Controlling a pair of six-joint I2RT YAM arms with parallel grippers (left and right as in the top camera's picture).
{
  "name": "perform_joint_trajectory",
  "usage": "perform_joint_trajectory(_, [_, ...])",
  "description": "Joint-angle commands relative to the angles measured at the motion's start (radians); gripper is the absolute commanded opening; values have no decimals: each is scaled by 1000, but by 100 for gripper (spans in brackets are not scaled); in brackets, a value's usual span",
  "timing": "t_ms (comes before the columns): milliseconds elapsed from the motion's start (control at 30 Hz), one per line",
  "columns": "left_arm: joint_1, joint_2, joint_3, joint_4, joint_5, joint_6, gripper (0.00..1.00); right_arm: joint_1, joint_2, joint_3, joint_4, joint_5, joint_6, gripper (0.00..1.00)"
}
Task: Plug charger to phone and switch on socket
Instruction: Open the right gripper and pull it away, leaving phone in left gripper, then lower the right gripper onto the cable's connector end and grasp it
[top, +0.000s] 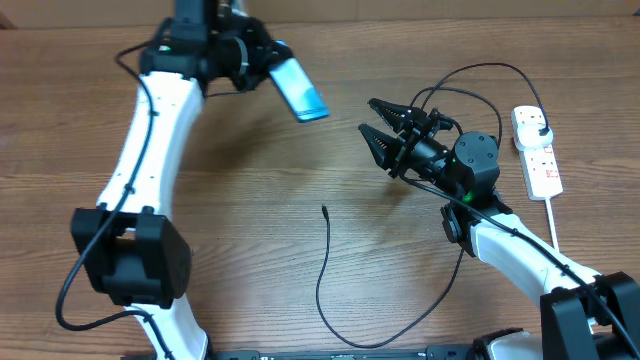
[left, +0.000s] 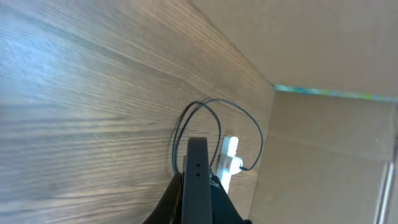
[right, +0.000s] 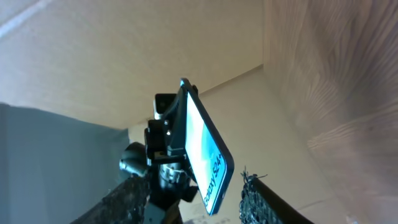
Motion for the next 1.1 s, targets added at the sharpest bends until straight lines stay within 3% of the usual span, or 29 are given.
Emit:
perform_joint_trajectory(0, [46, 0, 5, 4, 210, 172, 4, 3, -11, 11, 5, -2, -114, 46])
perform_joint_trajectory(33, [60, 0, 5, 3, 251, 207, 4, 3, -11, 11, 5, -2, -142, 42])
perform_joint_trajectory(167, [108, 0, 5, -18, 409, 356, 4, 3, -11, 12, 24, -28, -168, 41])
perform_joint_trajectory(233, [127, 0, 5, -46, 471, 446, 4, 3, -11, 12, 77, -52, -262, 41])
perform_joint_trajectory(433, [184, 0, 5, -101, 484, 542, 4, 3, -11, 27, 94, -119, -384, 48])
perform_joint_trajectory(567, [228, 0, 5, -101, 510, 542, 5, 4, -11, 113, -122, -143, -499, 49])
perform_joint_trajectory(800, [270, 0, 5, -118, 504, 576, 4, 7, -11, 389, -776, -109, -912, 50])
perform_joint_trajectory(900, [270, 0, 5, -136, 457, 584, 4, 24, -11, 478, -1036, -16, -1089, 51])
perform_joint_trajectory(1067, [270, 0, 5, -143, 426, 591, 4, 106, -10, 510, -1259, 200, -1252, 54])
